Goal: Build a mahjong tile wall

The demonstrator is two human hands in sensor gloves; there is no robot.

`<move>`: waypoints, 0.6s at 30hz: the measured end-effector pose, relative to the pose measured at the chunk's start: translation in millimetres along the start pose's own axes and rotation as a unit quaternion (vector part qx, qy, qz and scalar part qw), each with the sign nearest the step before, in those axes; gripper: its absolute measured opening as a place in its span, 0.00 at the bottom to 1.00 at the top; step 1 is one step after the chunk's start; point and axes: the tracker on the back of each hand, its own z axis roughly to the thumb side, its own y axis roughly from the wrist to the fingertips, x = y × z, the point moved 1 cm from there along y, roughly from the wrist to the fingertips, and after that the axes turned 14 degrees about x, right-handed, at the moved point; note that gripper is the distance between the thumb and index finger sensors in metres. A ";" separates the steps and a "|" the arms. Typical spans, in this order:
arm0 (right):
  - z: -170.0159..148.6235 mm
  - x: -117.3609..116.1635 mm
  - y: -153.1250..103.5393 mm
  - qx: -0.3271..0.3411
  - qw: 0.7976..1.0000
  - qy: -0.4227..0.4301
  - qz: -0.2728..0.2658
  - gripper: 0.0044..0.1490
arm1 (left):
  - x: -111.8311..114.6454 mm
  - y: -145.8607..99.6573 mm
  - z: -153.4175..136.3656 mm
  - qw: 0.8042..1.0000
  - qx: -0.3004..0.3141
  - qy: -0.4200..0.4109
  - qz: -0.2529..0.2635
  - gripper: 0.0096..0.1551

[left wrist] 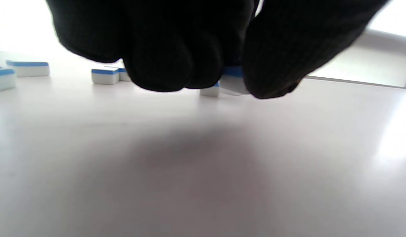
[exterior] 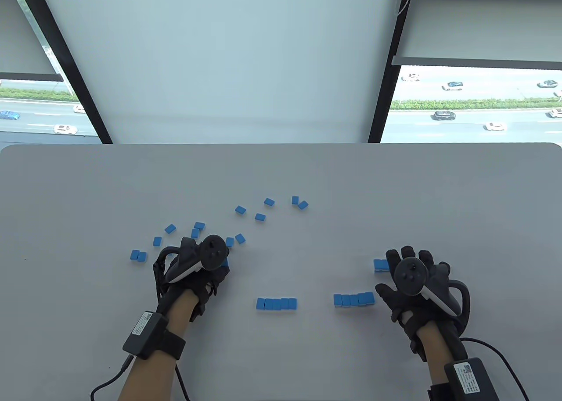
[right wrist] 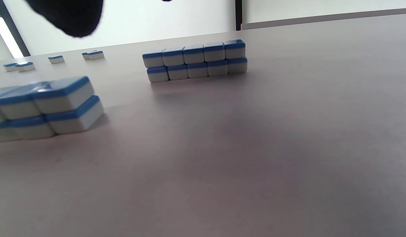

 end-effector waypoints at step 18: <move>0.5 -0.2 -0.2 0.000 1.000 0.000 0.001 0.52 | -5.3 -3.6 109.6 0.991 0.132 0.016 0.006 0.34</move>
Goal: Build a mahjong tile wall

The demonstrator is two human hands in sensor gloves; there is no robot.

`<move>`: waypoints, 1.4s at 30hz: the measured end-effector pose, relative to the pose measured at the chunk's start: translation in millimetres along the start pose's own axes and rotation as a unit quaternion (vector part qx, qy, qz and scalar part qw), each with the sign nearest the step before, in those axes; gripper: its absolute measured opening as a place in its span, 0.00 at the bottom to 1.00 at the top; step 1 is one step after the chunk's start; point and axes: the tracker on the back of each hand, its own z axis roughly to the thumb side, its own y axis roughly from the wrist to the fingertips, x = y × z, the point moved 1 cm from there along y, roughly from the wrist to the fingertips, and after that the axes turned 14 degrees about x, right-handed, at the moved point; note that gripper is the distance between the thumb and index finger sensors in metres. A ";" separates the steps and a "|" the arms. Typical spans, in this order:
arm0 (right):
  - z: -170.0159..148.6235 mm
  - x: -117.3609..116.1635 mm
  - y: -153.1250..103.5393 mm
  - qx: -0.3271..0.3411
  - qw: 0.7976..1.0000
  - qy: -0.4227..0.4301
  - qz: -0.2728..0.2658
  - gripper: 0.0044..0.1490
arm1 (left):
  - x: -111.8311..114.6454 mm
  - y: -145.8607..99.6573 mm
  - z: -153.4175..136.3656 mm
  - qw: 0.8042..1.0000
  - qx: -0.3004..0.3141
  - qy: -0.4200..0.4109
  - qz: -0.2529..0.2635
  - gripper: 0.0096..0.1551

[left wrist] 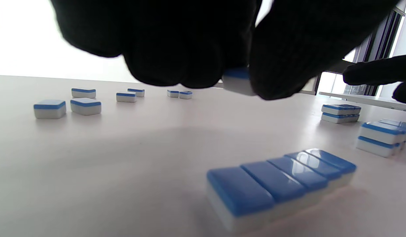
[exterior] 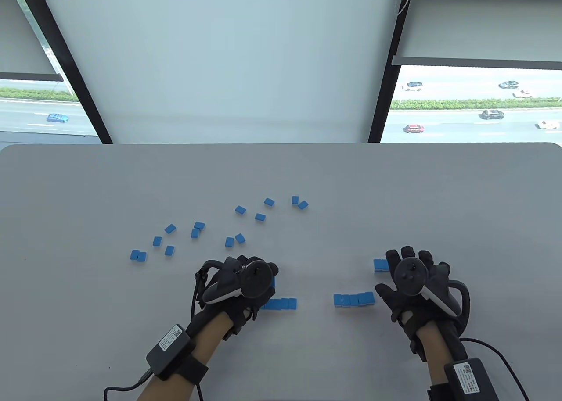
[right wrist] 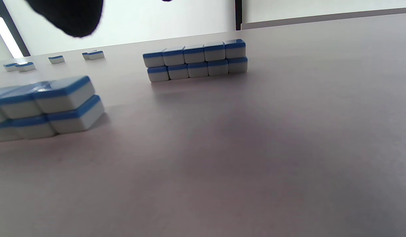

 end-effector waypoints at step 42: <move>-0.5 1.7 -0.3 0.004 1.000 0.003 -0.007 0.53 | -13.3 10.0 7.3 0.998 0.057 0.008 -0.008 0.43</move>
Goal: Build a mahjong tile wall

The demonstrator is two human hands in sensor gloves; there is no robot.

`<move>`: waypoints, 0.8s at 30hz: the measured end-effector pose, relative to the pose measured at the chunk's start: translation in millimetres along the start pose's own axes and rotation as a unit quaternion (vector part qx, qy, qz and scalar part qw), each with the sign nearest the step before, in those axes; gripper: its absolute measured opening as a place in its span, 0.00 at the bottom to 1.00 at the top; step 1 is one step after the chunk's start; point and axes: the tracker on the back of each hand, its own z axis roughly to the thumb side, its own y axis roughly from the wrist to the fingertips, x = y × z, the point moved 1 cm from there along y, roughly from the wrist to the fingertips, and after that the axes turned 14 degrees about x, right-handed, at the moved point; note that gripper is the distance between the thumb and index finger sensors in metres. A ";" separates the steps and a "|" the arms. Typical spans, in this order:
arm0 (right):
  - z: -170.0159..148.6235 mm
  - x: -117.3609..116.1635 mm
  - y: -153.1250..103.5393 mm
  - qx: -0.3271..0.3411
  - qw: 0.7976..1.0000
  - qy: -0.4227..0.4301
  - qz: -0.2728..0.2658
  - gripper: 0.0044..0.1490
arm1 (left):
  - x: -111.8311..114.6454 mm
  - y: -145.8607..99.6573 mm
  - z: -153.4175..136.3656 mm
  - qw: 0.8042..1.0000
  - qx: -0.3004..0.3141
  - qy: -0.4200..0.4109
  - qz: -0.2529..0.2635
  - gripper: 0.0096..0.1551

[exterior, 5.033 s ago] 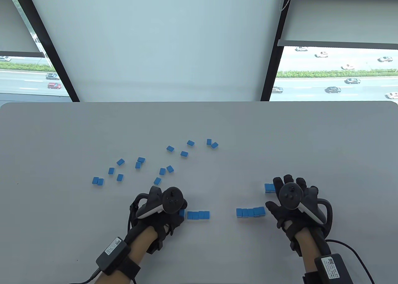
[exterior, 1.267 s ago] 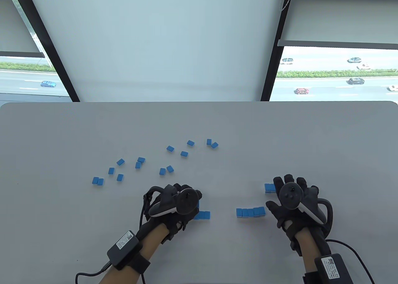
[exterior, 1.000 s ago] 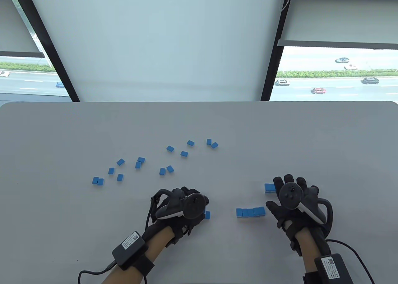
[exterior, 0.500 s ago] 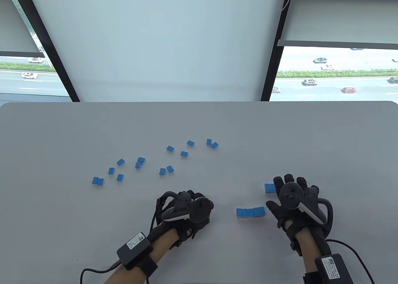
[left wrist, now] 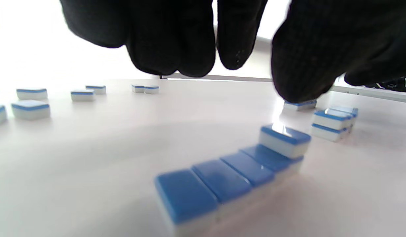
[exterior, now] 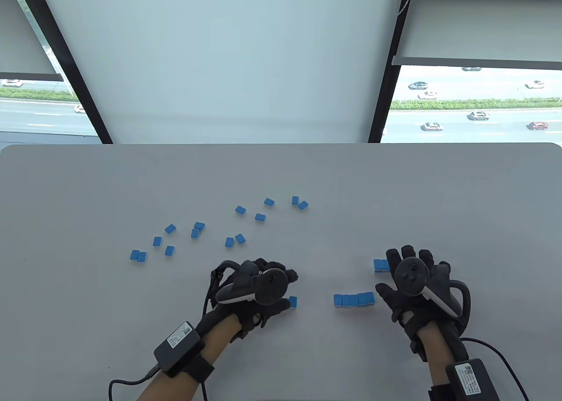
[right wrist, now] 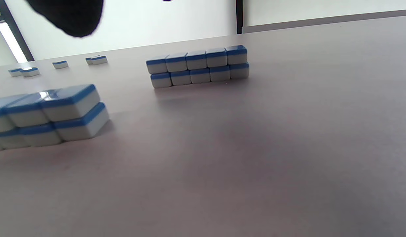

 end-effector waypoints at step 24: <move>-2.4 4.4 -2.9 0.002 1.000 0.006 -0.012 0.53 | 20.1 10.5 -147.2 0.975 -0.202 -0.053 -0.074 0.45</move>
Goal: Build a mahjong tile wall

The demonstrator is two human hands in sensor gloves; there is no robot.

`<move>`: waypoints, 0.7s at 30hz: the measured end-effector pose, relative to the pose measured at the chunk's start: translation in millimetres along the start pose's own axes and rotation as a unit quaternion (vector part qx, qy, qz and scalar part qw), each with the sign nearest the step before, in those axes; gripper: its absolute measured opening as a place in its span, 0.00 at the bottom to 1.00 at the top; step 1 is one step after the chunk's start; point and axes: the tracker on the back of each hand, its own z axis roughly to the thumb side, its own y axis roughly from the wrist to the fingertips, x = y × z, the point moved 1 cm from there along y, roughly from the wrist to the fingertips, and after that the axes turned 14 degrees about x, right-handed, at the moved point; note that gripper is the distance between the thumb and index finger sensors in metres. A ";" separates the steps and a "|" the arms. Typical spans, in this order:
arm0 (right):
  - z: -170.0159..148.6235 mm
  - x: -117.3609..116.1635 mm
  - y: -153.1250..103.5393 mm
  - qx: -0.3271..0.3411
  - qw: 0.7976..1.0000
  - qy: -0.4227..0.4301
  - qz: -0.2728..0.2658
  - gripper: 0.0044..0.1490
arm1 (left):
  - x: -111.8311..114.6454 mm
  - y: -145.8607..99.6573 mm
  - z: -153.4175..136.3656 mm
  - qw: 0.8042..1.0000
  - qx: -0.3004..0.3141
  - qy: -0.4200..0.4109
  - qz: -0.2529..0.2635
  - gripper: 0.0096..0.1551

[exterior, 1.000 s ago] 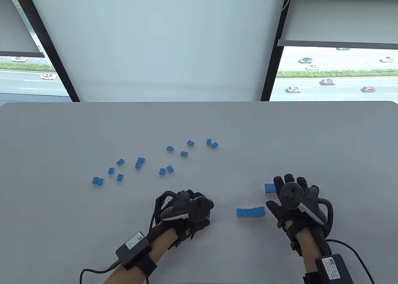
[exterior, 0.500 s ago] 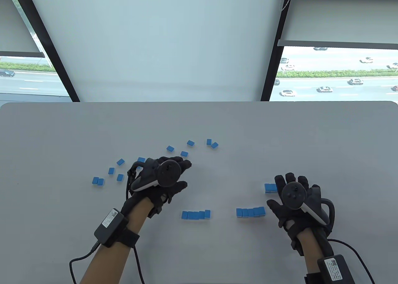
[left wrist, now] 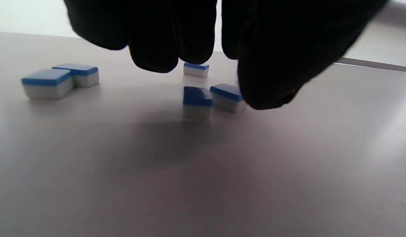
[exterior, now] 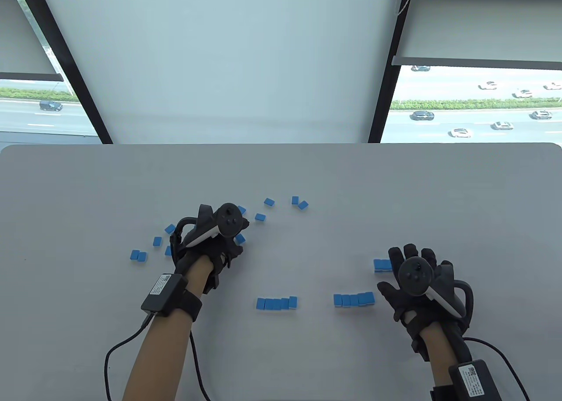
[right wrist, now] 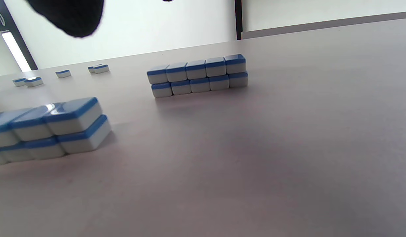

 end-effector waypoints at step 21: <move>0.9 -1.0 0.5 0.002 1.000 -0.001 0.005 0.53 | 9.9 -8.8 -10.5 1.000 -0.004 0.013 0.020 0.34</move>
